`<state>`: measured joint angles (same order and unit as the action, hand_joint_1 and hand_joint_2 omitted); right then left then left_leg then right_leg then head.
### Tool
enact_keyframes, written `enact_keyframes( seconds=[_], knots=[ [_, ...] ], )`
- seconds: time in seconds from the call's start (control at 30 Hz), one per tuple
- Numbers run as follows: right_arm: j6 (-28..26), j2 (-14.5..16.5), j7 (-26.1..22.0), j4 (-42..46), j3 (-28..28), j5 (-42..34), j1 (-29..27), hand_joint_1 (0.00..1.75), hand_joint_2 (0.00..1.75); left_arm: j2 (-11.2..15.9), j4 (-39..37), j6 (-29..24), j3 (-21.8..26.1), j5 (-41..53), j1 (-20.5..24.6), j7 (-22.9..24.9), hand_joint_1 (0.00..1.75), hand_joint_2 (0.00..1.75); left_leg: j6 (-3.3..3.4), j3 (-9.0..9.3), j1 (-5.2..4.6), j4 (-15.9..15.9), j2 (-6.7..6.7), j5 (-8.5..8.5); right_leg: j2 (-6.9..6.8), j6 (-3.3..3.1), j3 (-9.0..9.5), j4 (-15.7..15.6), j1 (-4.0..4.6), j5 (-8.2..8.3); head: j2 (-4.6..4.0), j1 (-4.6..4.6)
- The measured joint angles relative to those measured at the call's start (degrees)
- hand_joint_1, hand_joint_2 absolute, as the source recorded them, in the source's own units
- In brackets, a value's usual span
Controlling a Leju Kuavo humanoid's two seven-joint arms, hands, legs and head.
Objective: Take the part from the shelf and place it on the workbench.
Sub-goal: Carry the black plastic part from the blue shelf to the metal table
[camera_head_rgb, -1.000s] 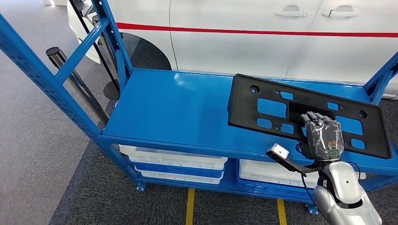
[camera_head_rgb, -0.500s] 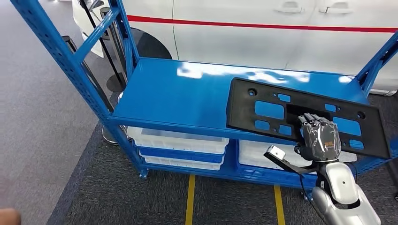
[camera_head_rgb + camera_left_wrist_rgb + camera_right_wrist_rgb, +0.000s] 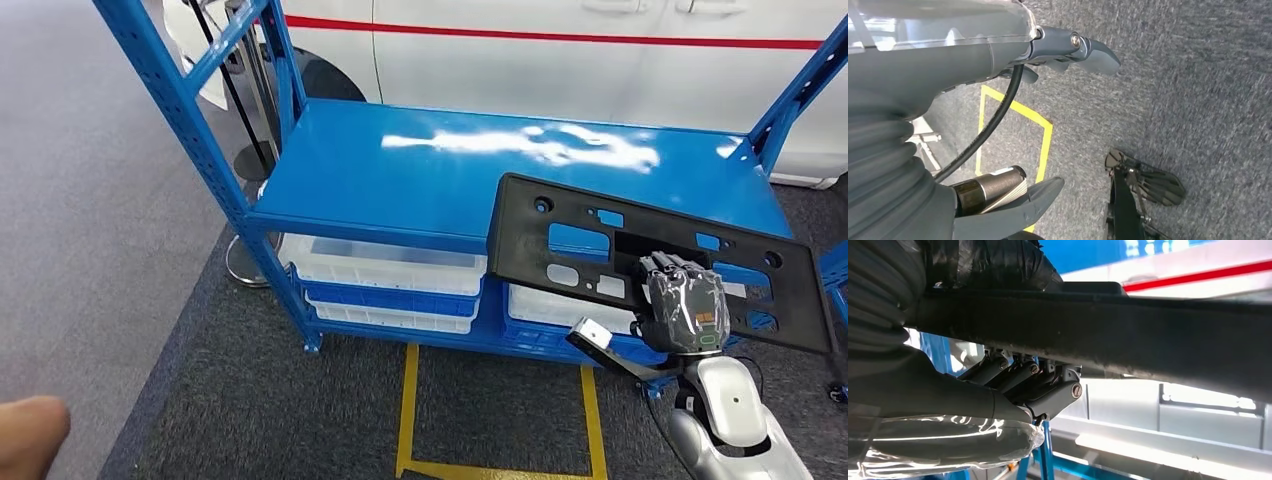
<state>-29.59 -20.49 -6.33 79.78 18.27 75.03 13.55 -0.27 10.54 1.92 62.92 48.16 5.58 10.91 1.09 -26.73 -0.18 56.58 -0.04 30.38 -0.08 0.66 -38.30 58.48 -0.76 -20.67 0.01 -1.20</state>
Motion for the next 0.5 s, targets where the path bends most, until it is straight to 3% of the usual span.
enact_keyframes(
  seconds=[0.03,0.07,0.1,0.13,0.17,0.2,0.23,0.27,0.3,0.33,0.37,0.43,0.5],
  knots=[
    [0.02,-0.02,-0.05,-0.01,0.00,0.00,0.00,1.75,1.75,-0.01,0.00,0.00,0.04,0.01,-0.01,0.02,0.00,1.75,0.38,-0.45,0.02,-0.28,0.15,-0.71,0.07,0.36,-0.20,-0.07,-0.08,0.08,-0.01,-0.08],
    [0.04,-0.06,-0.11,-0.01,-0.01,0.00,0.02,1.75,1.75,-0.01,0.00,0.00,0.09,0.01,-0.02,0.05,0.00,1.75,0.83,-0.93,0.11,-0.57,0.30,-1.48,0.11,0.62,-0.66,0.47,-0.10,-0.88,-0.01,-0.09],
    [0.08,-0.10,-0.18,-0.01,-0.01,0.00,0.06,1.75,1.75,-0.01,0.00,0.00,0.12,0.01,-0.02,0.10,0.00,1.75,1.27,-1.56,0.22,-0.85,0.46,-2.36,0.15,0.81,-1.36,2.01,-0.08,-2.97,-0.01,-0.04],
    [0.13,-0.13,-0.26,-0.02,-0.02,-0.01,0.14,1.75,1.75,-0.01,0.00,0.00,0.15,0.01,-0.01,0.14,0.00,1.75,1.61,-2.34,0.26,-1.01,0.61,-3.21,0.16,0.88,-2.30,4.81,-0.14,-6.08,-0.01,0.00],
    [0.19,-0.15,-0.31,-0.02,-0.02,-0.01,0.24,1.75,1.75,-0.01,0.00,0.00,0.17,0.01,-0.02,0.19,0.00,1.75,1.83,-3.27,0.18,-0.98,0.62,-3.96,0.12,0.95,-3.17,8.44,-0.12,-9.18,-0.01,0.06],
    [0.26,-0.15,-0.34,-0.03,-0.02,-0.02,0.30,1.75,1.75,-0.01,-0.01,0.00,0.19,0.01,-0.03,0.21,0.00,1.75,1.91,-4.29,0.09,-0.85,0.64,-4.68,0.12,1.01,-3.79,12.20,-0.12,-11.29,-0.01,0.07],
    [0.34,-0.15,-0.37,-0.05,-0.02,-0.02,0.34,1.75,1.75,-0.02,-0.01,0.00,0.20,0.02,-0.04,0.21,0.00,1.75,1.91,-5.36,0.00,-0.64,0.65,-5.35,0.11,1.03,-3.91,15.12,-0.12,-12.02,-0.01,0.08],
    [0.45,-0.15,-0.38,-0.09,-0.02,-0.03,0.38,1.75,1.75,-0.02,-0.01,0.00,0.22,0.03,-0.04,0.22,0.00,1.75,1.86,-6.46,-0.06,-0.32,0.65,-5.94,0.11,1.00,-3.26,16.47,-0.11,-11.39,-0.01,0.07],
    [0.54,-0.15,-0.38,-0.13,-0.02,-0.04,0.45,1.75,1.75,-0.03,-0.01,0.00,0.23,0.04,-0.05,0.25,0.00,1.75,1.77,-7.55,-0.09,0.10,0.64,-6.46,0.11,0.90,-1.64,15.82,-0.10,-9.92,-0.01,0.08],
    [0.62,-0.15,-0.38,-0.16,-0.02,-0.06,0.55,1.75,1.75,-0.04,-0.01,0.00,0.25,0.05,-0.05,0.27,0.00,1.75,1.65,-8.59,-0.10,0.61,0.64,-6.88,0.11,0.77,0.94,13.25,-0.09,-8.47,-0.01,0.08],
    [0.67,-0.15,-0.38,-0.17,-0.02,-0.08,0.74,1.75,1.75,-0.05,0.00,0.00,0.27,0.05,-0.06,0.29,0.00,1.75,1.47,-9.52,-0.14,1.13,0.62,-7.26,0.10,0.57,4.00,9.34,-0.04,-8.23,-0.01,0.08],
    [0.72,-0.14,-0.42,-0.17,-0.03,-0.19,1.04,1.75,1.75,-0.05,-0.01,0.01,0.32,0.06,-0.06,0.30,0.00,1.75,0.95,-10.65,-0.27,1.95,0.59,-8.02,0.13,0.09,8.70,2.38,0.25,-9.36,-0.01,0.01],
    [0.80,-0.16,-0.46,-0.19,-0.04,-0.34,1.26,1.75,1.75,-0.04,-0.01,0.07,0.40,0.07,-0.09,0.30,0.00,1.75,0.36,-11.02,-0.35,2.06,0.55,-8.98,0.17,-0.47,9.55,0.25,0.54,-9.93,-0.01,0.02]
  ],
)
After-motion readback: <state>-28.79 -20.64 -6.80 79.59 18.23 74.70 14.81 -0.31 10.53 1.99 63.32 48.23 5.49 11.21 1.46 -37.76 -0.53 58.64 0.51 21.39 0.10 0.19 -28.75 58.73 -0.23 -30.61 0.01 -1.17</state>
